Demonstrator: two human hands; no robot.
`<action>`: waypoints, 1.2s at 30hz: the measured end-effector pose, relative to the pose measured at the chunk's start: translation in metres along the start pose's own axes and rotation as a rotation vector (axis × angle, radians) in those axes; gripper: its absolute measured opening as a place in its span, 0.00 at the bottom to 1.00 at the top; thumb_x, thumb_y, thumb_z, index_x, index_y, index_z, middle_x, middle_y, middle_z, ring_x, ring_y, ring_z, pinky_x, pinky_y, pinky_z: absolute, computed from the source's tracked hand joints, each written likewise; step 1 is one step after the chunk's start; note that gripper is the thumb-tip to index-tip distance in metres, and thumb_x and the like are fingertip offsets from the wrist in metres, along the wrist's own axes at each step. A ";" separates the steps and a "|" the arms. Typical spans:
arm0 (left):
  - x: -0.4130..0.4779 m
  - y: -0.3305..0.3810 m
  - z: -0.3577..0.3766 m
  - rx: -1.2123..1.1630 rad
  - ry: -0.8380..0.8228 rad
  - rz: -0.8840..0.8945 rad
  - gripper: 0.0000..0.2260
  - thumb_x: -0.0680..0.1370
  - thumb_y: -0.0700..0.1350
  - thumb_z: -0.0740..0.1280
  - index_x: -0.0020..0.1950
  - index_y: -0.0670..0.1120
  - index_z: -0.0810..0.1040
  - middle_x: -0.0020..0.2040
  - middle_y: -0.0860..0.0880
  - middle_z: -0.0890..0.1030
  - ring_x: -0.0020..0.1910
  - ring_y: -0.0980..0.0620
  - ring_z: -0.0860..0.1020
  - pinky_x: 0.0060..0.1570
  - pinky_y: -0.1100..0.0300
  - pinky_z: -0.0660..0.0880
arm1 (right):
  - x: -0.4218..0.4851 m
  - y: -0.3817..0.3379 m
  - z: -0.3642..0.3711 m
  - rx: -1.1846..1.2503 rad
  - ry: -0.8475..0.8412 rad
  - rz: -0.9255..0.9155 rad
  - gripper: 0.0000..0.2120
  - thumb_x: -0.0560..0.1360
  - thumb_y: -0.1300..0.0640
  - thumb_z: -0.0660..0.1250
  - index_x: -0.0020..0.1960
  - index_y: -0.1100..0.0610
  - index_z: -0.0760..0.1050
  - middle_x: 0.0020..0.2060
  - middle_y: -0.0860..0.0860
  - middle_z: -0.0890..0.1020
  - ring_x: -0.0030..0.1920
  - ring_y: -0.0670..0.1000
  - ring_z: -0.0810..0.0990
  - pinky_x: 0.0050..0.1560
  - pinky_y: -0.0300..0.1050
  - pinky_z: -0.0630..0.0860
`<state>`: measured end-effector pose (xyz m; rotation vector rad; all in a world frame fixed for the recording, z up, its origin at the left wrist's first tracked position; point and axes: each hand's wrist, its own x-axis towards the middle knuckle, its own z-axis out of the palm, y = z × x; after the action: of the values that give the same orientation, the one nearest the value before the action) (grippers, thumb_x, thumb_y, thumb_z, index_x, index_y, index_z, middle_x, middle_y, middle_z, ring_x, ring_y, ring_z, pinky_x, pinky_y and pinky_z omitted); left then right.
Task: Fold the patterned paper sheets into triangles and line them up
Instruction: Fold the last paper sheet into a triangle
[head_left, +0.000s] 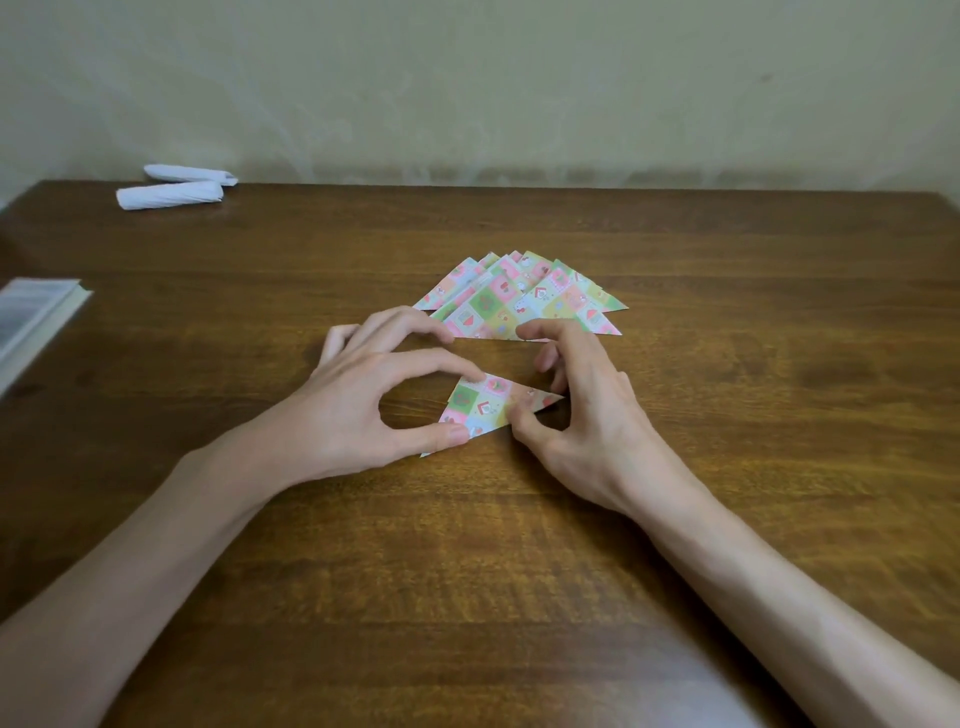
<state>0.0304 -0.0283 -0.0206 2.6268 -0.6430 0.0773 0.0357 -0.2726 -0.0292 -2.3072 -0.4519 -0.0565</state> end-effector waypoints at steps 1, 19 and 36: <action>0.000 0.001 0.000 0.015 0.000 0.021 0.19 0.74 0.70 0.66 0.64 0.71 0.76 0.70 0.65 0.67 0.78 0.60 0.58 0.70 0.52 0.54 | 0.000 0.000 0.000 -0.004 -0.008 -0.004 0.26 0.76 0.55 0.71 0.70 0.43 0.66 0.51 0.42 0.70 0.51 0.45 0.73 0.60 0.50 0.68; -0.005 0.008 -0.002 0.176 -0.130 0.142 0.17 0.85 0.62 0.55 0.74 0.75 0.65 0.71 0.65 0.66 0.75 0.60 0.61 0.70 0.56 0.58 | 0.001 0.010 -0.013 -0.041 0.025 0.030 0.25 0.75 0.53 0.73 0.67 0.41 0.67 0.50 0.41 0.74 0.53 0.46 0.73 0.63 0.53 0.69; -0.008 0.011 -0.005 0.226 -0.115 0.196 0.18 0.84 0.61 0.54 0.74 0.73 0.68 0.73 0.60 0.69 0.74 0.58 0.65 0.68 0.54 0.62 | 0.011 0.014 -0.025 0.172 -0.026 0.095 0.25 0.72 0.69 0.70 0.61 0.46 0.72 0.50 0.47 0.79 0.51 0.50 0.77 0.59 0.49 0.76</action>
<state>0.0183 -0.0319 -0.0128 2.7910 -0.9836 0.0618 0.0527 -0.2957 -0.0195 -2.1590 -0.3461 0.0575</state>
